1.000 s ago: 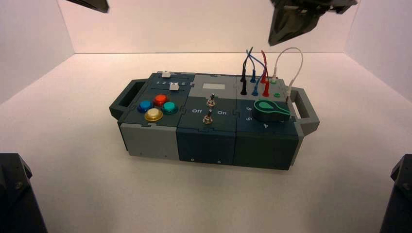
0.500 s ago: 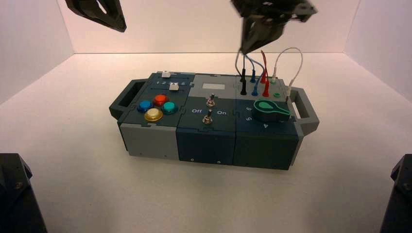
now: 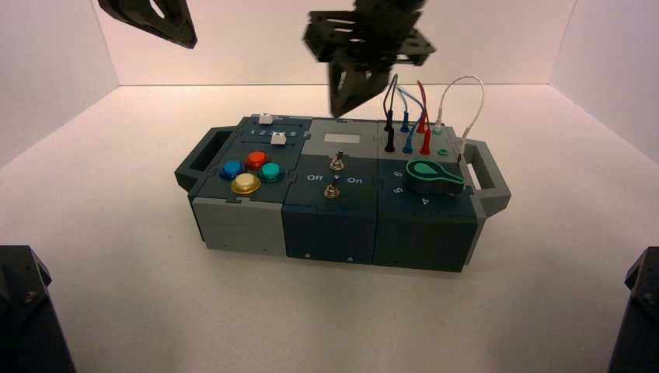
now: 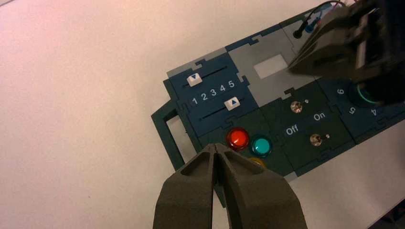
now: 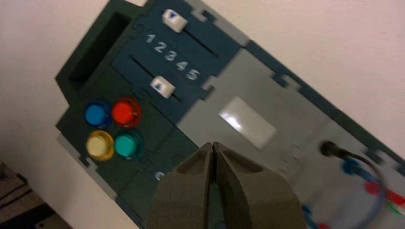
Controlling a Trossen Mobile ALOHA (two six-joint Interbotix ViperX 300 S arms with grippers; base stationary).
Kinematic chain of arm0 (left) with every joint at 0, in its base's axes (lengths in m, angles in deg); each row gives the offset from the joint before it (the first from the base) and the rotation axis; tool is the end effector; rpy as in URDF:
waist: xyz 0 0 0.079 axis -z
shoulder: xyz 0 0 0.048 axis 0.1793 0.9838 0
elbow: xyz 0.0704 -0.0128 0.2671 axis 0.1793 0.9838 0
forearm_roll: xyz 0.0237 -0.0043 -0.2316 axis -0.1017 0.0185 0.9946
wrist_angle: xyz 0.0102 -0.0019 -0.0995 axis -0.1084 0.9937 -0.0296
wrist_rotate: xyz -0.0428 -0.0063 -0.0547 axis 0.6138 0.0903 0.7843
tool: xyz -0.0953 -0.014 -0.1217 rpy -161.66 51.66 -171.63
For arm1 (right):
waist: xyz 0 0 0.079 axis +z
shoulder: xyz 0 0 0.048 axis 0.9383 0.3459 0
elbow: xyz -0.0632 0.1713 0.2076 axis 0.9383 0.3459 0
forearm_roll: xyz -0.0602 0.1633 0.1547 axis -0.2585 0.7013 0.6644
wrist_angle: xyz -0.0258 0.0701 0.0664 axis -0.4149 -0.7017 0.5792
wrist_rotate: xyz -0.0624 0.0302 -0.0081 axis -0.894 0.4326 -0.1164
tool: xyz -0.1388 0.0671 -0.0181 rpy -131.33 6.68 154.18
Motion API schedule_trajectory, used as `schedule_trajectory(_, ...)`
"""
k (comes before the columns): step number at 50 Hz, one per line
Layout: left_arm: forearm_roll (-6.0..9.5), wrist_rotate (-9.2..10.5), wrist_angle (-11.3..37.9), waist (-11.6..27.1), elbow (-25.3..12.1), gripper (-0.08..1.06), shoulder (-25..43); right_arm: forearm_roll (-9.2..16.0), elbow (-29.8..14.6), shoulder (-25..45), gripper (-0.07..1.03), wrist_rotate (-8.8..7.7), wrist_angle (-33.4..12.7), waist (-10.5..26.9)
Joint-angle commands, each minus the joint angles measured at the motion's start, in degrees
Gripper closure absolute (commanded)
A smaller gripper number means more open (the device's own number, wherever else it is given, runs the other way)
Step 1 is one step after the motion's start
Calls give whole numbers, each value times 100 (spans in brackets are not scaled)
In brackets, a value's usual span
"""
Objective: Move the bottom slider to position 3.
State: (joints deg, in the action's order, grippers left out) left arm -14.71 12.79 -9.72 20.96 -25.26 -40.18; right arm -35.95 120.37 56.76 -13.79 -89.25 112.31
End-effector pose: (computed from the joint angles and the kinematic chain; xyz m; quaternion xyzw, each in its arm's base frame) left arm 0.2828 -0.1768 0.0916 0.1252 0.4272 -0.2542 0.8586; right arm 0.2991 0.3093 -0.0166 -0.0796 0.5426 0.2939 0.7829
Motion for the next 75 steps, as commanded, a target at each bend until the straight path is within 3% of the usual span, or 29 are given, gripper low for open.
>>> schedule_trajectory(1,-18,-9,-26,0,-35,100,-70,105,-264,18,99,0,-18,44)
schedule_trajectory(41,-35,-18,26,0,-53,100,-79,844,-721,729,99,9,-193,176)
schedule_trajectory(75,-35,-26,62,0,-62,100,-88,896,-1037,1116,99,26,-185,176)
